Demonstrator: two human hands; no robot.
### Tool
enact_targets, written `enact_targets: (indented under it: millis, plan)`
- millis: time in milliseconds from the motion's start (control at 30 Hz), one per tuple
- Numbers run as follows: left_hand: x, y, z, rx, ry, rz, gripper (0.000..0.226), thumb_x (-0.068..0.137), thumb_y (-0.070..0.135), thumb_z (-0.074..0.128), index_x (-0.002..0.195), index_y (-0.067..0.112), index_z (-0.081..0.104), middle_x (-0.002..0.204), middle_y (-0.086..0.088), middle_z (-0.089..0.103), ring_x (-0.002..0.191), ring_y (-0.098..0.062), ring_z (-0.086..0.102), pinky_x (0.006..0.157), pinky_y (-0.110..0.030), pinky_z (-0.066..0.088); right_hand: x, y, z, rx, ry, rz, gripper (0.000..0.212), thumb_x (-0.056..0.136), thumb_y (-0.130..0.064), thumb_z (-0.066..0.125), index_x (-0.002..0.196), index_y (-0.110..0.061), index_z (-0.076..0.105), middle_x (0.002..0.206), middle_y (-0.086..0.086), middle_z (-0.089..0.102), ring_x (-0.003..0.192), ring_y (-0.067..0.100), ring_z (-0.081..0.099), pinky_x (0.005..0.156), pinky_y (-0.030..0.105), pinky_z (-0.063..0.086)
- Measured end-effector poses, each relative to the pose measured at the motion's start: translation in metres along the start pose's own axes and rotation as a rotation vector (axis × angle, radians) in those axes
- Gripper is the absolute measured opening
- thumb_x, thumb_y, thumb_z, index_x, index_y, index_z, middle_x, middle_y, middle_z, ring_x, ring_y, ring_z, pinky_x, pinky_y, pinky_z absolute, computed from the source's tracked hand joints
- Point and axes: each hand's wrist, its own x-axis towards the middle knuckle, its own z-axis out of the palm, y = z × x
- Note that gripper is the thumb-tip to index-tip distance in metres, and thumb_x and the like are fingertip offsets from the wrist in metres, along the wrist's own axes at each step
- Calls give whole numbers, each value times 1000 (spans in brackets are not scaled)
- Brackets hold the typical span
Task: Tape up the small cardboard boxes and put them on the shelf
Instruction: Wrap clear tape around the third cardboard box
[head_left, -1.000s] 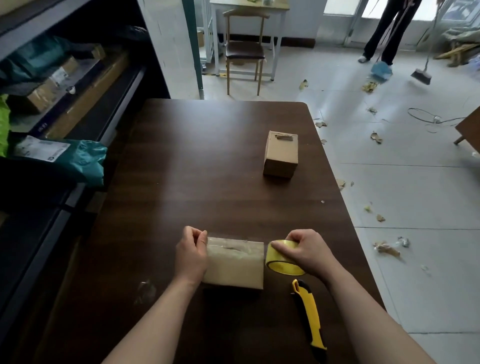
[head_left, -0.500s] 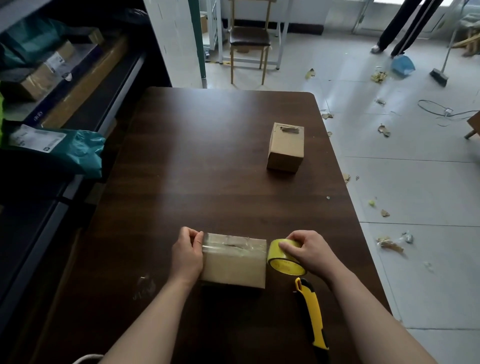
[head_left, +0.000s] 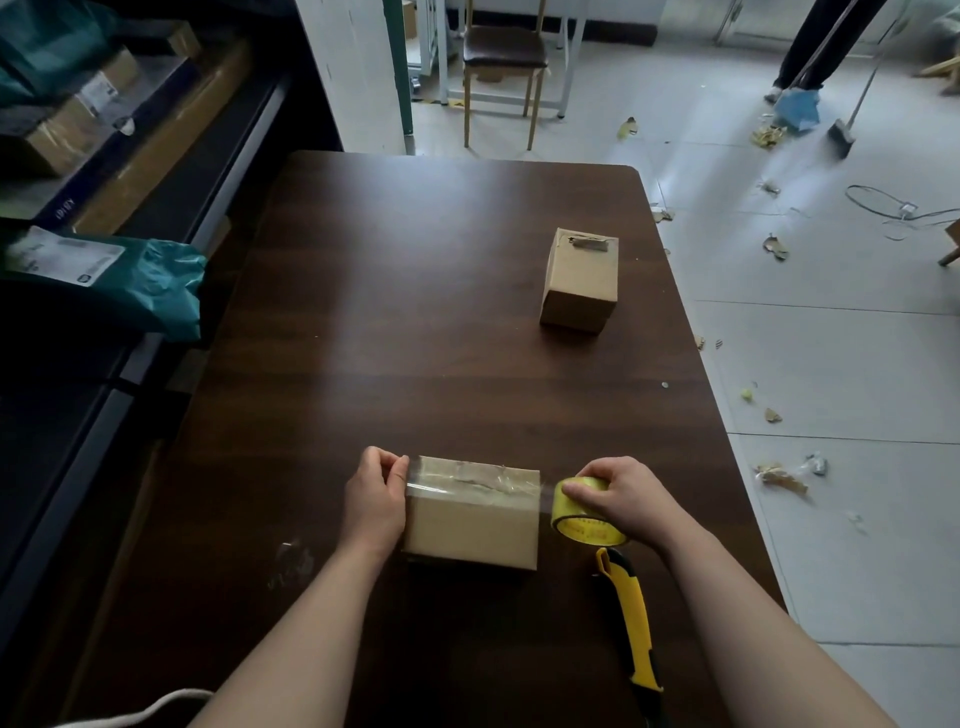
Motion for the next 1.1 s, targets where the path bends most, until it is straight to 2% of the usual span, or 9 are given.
enact_targets:
  millis: [200, 333, 533, 800, 867, 933, 1000, 1033, 1100]
  plan:
    - [2, -1, 2, 0, -15, -15, 19, 98, 24, 52, 90, 7, 54, 82, -2, 60, 79, -22, 56, 70, -35, 45, 4, 2, 3, -8, -22, 36, 21, 85, -47, 67, 95, -28, 69, 96, -7, 65, 92, 11, 59, 75, 27, 51]
    - [3, -1, 3, 10, -17, -17, 18, 98, 24, 53, 89, 8, 53, 79, 0, 58, 77, -22, 55, 66, -31, 37, 6, 2, 5, -36, -31, 52, 27, 85, -48, 66, 101, -26, 70, 101, -5, 64, 95, 13, 58, 78, 28, 51]
    - [3, -3, 5, 24, -49, -35, 18, 98, 25, 51, 89, 9, 52, 81, -1, 58, 77, -22, 54, 66, -31, 36, 7, 1, 8, -60, -39, 72, 32, 87, -48, 64, 107, -24, 69, 106, -4, 63, 99, 14, 57, 87, 35, 53]
    - [6, -4, 9, 76, -120, -39, 15, 99, 26, 48, 92, 13, 51, 84, 0, 58, 83, -24, 56, 67, -31, 36, 10, -4, 24, -143, 2, 103, 35, 87, -51, 61, 109, -24, 67, 106, -5, 65, 96, 14, 57, 81, 31, 50]
    - [7, -4, 8, 100, -133, -36, 14, 99, 27, 49, 96, 14, 53, 83, 1, 58, 85, -26, 57, 67, -32, 37, 11, -5, 28, -151, 20, 108, 35, 86, -52, 61, 107, -26, 68, 108, -5, 66, 99, 15, 59, 84, 34, 52]
    - [8, -5, 5, 180, -144, -16, 18, 97, 27, 53, 113, 19, 55, 88, 2, 57, 86, -22, 57, 70, -30, 40, 11, -6, 32, -161, 30, 113, 35, 85, -53, 61, 106, -27, 68, 109, -5, 67, 100, 16, 60, 85, 36, 52]
    - [9, -3, -1, 243, -107, -15, 34, 95, 24, 56, 129, 21, 51, 97, 1, 58, 89, -16, 54, 75, -29, 42, 11, -6, 33, -160, 28, 117, 35, 84, -53, 61, 107, -27, 68, 110, -5, 67, 101, 16, 60, 85, 37, 53]
    - [8, 1, -3, 231, -50, -22, 33, 95, 22, 56, 128, 19, 53, 102, 0, 60, 91, -15, 55, 76, -29, 44, 11, -6, 34, -159, 27, 119, 36, 84, -53, 61, 108, -27, 67, 110, -5, 67, 100, 16, 60, 85, 37, 53]
    - [2, 12, -4, 181, 74, -7, 21, 94, 22, 58, 114, 16, 63, 101, -3, 67, 91, -19, 60, 78, -29, 49, 11, -6, 34, -164, 28, 121, 36, 84, -54, 60, 108, -27, 67, 110, -5, 67, 100, 17, 60, 84, 36, 53]
